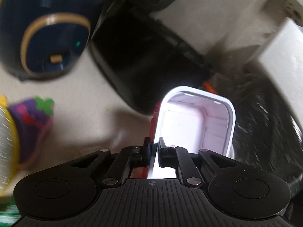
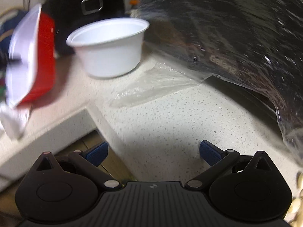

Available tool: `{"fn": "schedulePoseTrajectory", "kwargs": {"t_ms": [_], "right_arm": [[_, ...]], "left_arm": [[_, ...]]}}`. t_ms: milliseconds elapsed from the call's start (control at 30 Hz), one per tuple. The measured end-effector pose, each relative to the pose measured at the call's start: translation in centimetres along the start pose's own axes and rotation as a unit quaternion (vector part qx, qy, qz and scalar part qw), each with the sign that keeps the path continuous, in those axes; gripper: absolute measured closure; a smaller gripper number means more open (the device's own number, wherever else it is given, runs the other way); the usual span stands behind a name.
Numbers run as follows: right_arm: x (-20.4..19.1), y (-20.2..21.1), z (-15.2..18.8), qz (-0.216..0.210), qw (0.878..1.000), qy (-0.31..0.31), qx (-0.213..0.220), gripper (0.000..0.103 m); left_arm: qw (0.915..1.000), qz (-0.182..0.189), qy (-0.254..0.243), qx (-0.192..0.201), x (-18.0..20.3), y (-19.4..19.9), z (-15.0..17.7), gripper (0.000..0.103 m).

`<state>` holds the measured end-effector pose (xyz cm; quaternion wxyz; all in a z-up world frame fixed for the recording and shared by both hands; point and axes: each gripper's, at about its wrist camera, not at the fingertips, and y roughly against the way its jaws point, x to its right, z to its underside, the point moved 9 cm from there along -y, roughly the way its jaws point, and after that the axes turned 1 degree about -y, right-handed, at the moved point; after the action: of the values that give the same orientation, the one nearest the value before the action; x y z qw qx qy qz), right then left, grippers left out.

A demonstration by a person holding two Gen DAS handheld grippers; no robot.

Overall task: Collect trash
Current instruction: 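Grasp the clear plastic bag with the right gripper while the left gripper lifts the tray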

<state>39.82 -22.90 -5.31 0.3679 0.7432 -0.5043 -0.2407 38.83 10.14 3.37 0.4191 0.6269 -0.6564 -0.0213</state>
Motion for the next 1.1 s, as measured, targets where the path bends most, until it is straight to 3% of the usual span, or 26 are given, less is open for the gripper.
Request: {"fn": "schedulePoseTrajectory", "kwargs": {"t_ms": [100,167,300,433,533,600,700,767,833,967,1100], "right_arm": [[-1.0,0.2,0.4,0.002,1.000,0.030,0.001,0.001],[-1.1,1.0,0.3,-0.005,1.000,0.008,0.021,0.006],[-4.1,4.5,-0.6,-0.020,0.994,0.037,0.103,0.007],[-10.9,9.0,-1.2,-0.058,0.974,0.123,0.181,0.007],[-16.4,12.0,-1.4,-0.130,0.958,0.153,0.205,0.007],[-19.8,13.5,-1.2,-0.207,0.946,0.153,0.198,0.007],[-23.9,14.6,-0.3,-0.302,0.927,0.144,0.172,0.008],[-26.5,15.0,0.8,-0.324,0.918,0.155,0.167,0.013],[-29.1,15.1,2.0,-0.313,0.914,0.190,0.173,0.023],[-30.5,14.4,2.8,-0.250,0.918,0.234,0.201,0.027],[-29.2,11.1,1.6,-0.204,0.935,0.223,0.185,0.031]], "left_arm": [[0.9997,0.013,-0.015,0.014,-0.4,3.4,-0.4,0.093],[0.9993,0.019,-0.012,0.029,-1.3,6.2,-0.6,0.093],[0.9975,0.019,-0.004,0.068,-3.7,11.9,-1.0,0.092],[0.9928,0.039,0.020,0.112,-5.3,16.8,-1.6,0.092],[0.9922,0.017,0.010,0.123,-6.1,18.8,-2.0,0.092],[0.9931,0.007,0.015,0.116,-7.2,19.6,-1.7,0.092],[0.9926,0.021,0.043,0.112,-8.9,20.6,-0.9,0.092],[0.9902,0.037,0.067,0.117,-9.9,21.1,-0.9,0.092],[0.9882,0.047,0.085,0.119,-10.7,21.2,-0.8,0.092],[0.9879,0.055,0.090,0.114,-11.4,21.8,-0.3,0.092],[0.9883,0.066,0.085,0.108,-10.8,21.5,0.0,0.092]]}}
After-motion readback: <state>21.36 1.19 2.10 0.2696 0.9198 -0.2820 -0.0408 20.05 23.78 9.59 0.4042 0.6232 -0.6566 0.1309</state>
